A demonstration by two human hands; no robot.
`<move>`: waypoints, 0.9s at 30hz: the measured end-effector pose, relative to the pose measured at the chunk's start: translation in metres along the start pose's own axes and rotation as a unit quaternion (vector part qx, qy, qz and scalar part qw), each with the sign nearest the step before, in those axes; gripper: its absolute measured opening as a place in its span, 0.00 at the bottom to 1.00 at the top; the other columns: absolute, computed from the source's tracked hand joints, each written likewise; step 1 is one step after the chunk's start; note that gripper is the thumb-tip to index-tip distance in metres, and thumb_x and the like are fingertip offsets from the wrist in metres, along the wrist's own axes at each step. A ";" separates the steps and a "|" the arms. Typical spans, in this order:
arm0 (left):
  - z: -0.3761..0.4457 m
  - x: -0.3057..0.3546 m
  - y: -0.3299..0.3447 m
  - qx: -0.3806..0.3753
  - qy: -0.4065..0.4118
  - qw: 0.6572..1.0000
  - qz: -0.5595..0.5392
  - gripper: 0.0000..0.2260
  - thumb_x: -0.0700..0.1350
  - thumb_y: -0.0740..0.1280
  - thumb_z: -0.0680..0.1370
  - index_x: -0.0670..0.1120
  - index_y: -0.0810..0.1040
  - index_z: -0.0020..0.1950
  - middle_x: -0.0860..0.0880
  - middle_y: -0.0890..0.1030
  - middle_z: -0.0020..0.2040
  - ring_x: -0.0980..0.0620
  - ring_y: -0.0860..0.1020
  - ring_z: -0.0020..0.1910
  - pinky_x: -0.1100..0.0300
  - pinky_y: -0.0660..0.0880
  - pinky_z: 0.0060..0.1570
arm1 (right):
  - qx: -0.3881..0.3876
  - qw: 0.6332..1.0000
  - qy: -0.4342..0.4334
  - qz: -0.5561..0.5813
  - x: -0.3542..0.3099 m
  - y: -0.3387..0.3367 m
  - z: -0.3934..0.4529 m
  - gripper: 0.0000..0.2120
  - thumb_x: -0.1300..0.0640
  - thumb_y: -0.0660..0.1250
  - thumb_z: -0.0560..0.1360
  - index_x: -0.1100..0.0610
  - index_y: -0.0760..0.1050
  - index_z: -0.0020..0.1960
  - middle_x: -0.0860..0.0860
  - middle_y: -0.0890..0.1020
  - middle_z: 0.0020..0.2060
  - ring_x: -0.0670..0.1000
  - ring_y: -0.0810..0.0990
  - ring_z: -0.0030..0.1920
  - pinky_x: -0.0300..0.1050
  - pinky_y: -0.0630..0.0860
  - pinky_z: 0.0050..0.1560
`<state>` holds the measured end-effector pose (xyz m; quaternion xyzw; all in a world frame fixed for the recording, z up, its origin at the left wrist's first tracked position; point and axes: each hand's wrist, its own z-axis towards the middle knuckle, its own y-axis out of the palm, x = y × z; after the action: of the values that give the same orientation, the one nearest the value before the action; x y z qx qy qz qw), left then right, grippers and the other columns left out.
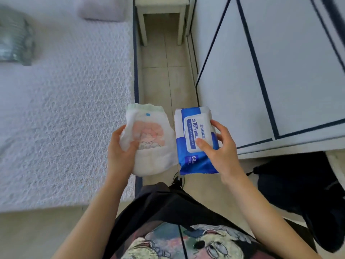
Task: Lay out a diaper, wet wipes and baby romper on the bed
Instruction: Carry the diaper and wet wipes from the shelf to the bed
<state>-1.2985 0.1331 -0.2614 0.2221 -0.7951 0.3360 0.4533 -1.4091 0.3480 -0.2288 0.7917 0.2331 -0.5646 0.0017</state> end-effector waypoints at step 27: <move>0.223 0.042 -0.086 0.174 -0.074 0.969 -0.156 0.21 0.42 0.69 0.76 0.55 0.71 0.66 0.51 0.79 0.57 0.52 0.80 0.53 0.58 0.78 0.42 | -0.139 0.984 -0.070 -0.091 -0.132 0.185 0.238 0.27 0.55 0.74 0.71 0.45 0.68 0.66 0.37 0.76 0.55 0.31 0.74 0.54 0.42 0.77 0.55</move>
<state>-1.3897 -0.0906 -0.2774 0.4433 -0.7113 0.3771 0.3941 -1.5866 0.0708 -0.2450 0.7176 0.3795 -0.5789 0.0767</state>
